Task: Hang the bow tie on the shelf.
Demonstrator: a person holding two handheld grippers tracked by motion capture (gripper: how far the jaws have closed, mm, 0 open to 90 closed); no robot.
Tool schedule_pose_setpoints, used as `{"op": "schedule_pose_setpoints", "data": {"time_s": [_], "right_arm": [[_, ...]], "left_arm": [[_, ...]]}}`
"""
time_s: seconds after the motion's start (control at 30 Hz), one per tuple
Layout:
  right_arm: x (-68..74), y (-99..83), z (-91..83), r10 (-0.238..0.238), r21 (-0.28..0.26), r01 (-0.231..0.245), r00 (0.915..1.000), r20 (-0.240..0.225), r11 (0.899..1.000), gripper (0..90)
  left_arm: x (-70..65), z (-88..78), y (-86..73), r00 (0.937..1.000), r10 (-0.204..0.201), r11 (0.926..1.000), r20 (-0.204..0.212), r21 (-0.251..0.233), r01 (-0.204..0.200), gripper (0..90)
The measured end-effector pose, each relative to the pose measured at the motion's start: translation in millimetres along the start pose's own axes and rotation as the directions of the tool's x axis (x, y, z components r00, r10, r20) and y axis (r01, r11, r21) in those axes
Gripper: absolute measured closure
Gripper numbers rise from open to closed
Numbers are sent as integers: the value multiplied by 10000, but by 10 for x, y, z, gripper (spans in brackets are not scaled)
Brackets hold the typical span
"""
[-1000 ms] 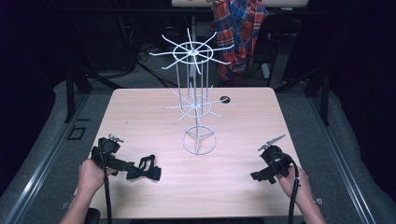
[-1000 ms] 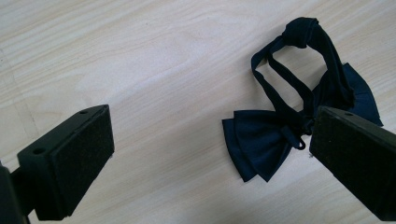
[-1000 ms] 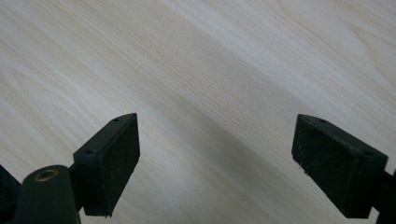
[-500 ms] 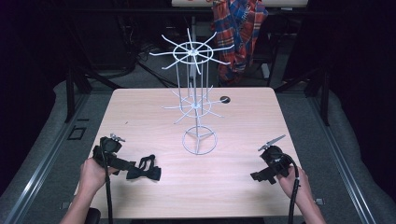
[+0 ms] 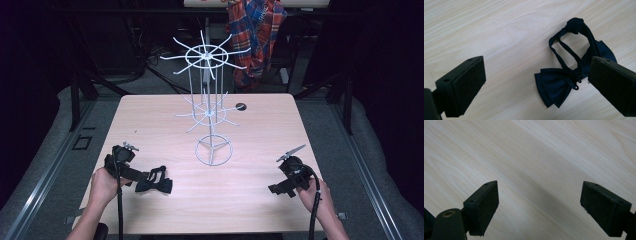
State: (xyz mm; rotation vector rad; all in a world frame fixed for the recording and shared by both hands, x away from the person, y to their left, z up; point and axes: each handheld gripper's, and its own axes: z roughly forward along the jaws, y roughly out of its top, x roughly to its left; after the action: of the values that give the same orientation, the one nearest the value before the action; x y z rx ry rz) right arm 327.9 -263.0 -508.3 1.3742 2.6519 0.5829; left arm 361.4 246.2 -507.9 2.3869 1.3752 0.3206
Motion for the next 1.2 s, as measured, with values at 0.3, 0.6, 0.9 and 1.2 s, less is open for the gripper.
{"op": "schedule_pose_setpoints", "data": {"time_s": [0.3,0.6,0.9,1.2], "right_arm": [[-6,-5,17,82,-85,-82,10000,-54,9999,150],[-12,4,11,-75,164,74,10000,25,9998,150],[0,-7,15,108,49,-107,9999,-37,9999,150],[-15,-15,9,45,149,-46,10000,33,9999,150]], "left_arm": [[-54,70,63,9993,184,9998,339,-15,-184,154],[-37,214,198,9966,55,9998,816,164,-69,372],[-49,328,257,9938,106,9991,1110,393,-151,477],[-113,484,337,9923,419,9928,1170,1068,-545,642]]}}
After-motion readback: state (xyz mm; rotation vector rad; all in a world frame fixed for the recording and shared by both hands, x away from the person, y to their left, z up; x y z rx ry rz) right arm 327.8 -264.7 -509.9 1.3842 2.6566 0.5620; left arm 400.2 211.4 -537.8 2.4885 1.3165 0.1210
